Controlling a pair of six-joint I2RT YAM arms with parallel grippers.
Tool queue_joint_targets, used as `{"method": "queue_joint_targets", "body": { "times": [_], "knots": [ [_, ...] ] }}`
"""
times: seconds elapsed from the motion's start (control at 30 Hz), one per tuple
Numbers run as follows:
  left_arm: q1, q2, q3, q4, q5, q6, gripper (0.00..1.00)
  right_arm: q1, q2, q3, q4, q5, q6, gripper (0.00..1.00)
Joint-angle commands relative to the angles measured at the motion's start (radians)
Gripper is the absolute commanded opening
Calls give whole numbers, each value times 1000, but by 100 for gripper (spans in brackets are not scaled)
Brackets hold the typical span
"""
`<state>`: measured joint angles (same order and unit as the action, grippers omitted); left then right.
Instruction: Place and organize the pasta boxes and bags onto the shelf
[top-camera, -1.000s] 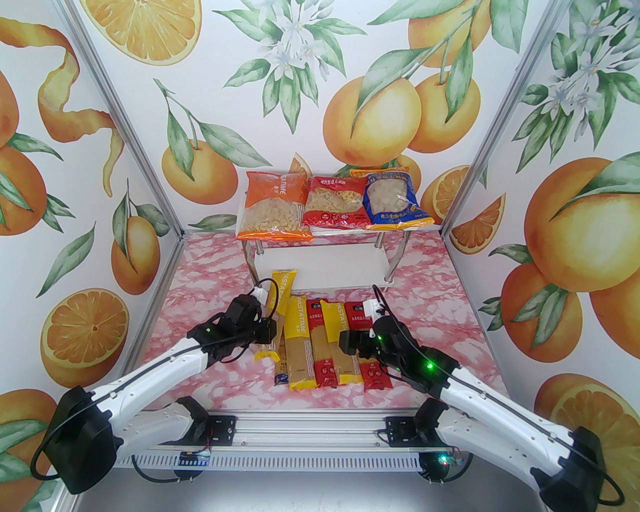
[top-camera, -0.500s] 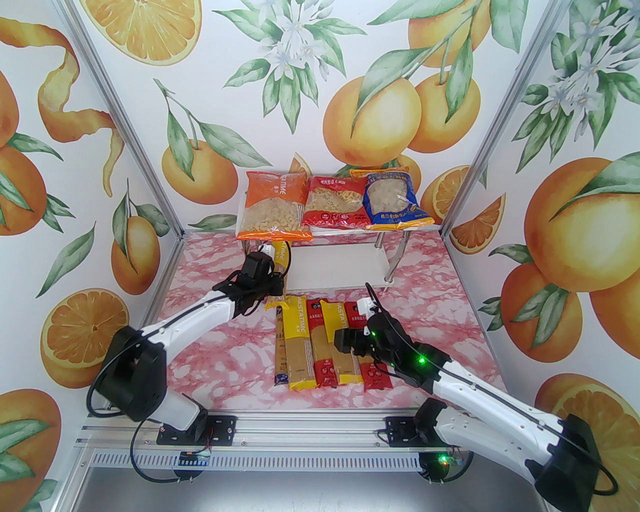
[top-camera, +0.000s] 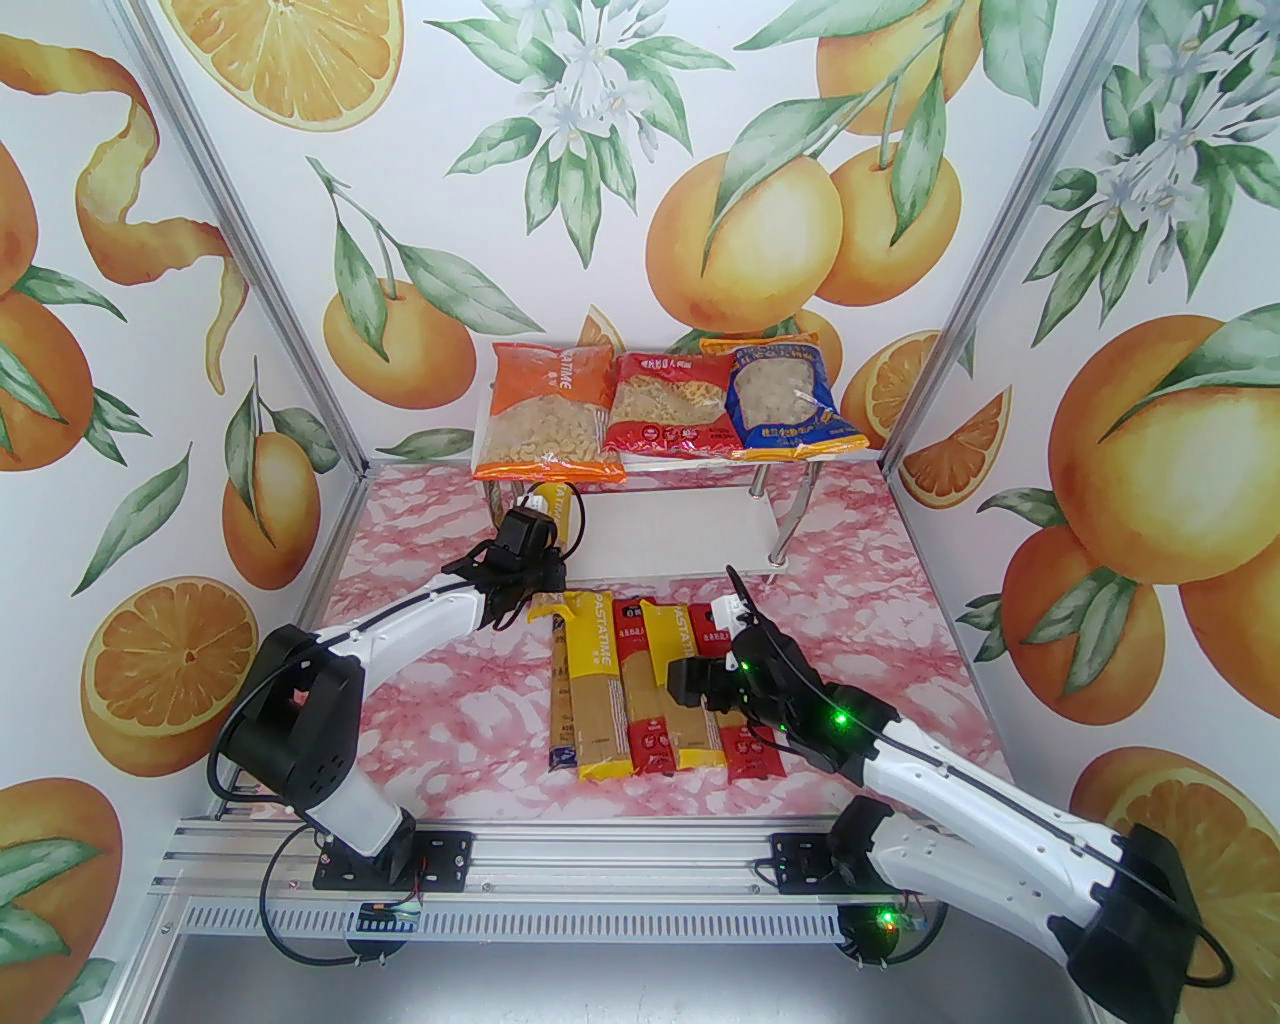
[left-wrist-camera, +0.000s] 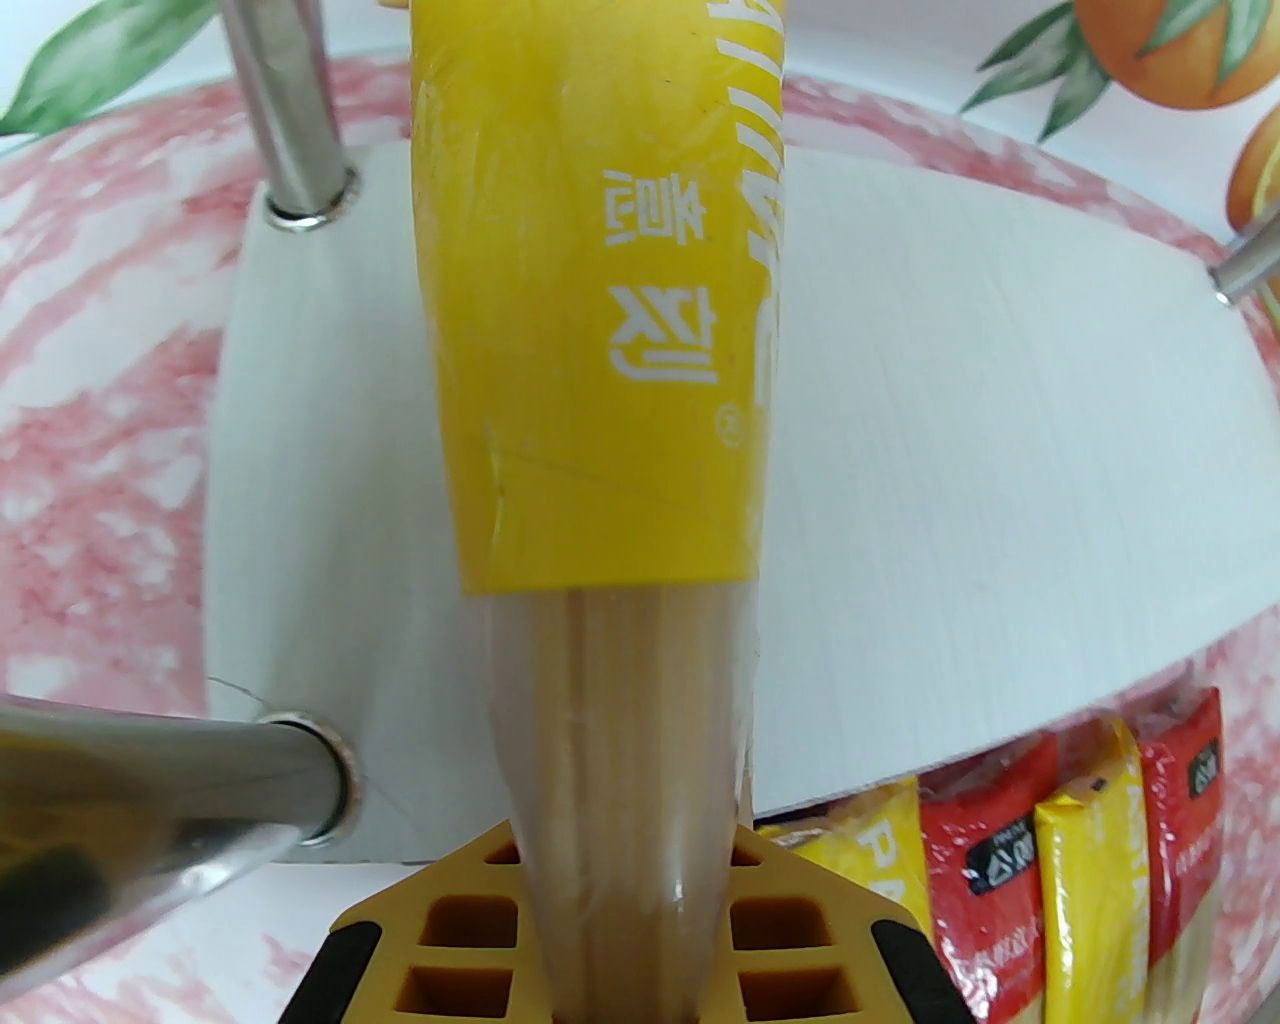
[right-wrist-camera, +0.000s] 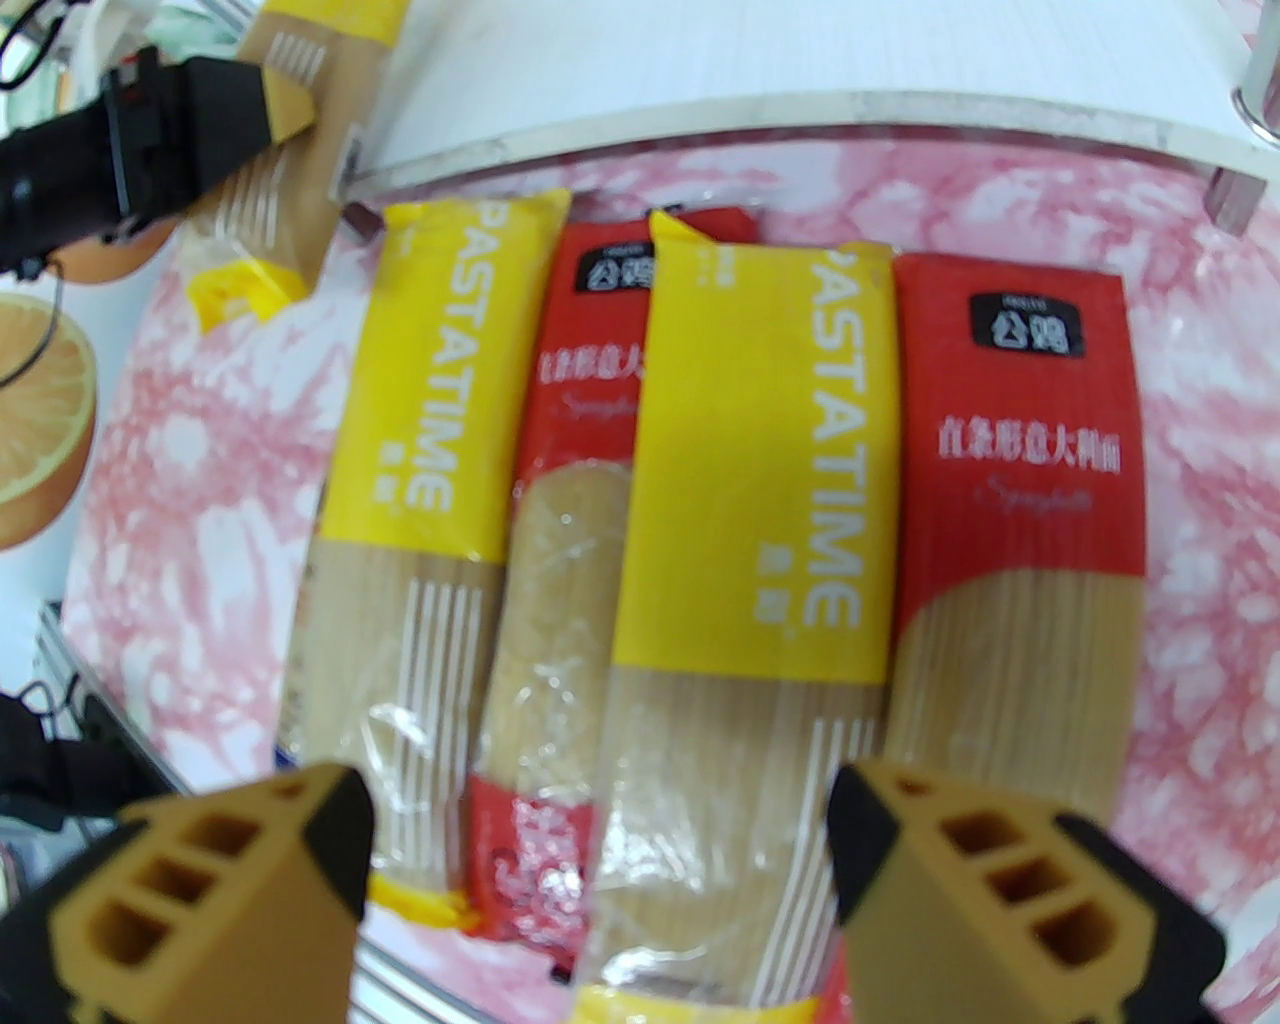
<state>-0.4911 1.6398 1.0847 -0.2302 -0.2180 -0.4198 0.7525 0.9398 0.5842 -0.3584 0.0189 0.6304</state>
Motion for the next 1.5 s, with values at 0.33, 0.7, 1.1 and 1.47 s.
{"method": "queue_joint_targets", "body": {
  "times": [0.33, 0.7, 1.1, 1.47],
  "knots": [
    [13, 16, 62, 160, -87, -34, 13, 4, -4, 21, 1, 4, -9, 80],
    [22, 34, 65, 144, -93, -52, 43, 4, -19, 15, -16, 10, -6, 80],
    [8, -14, 26, 154, -47, -45, 45, 4, -25, 12, -27, 6, 0, 80],
    [-120, -272, -257, 64, -6, -48, 47, 48, 11, -4, 5, -53, 24, 78]
  ]
}}
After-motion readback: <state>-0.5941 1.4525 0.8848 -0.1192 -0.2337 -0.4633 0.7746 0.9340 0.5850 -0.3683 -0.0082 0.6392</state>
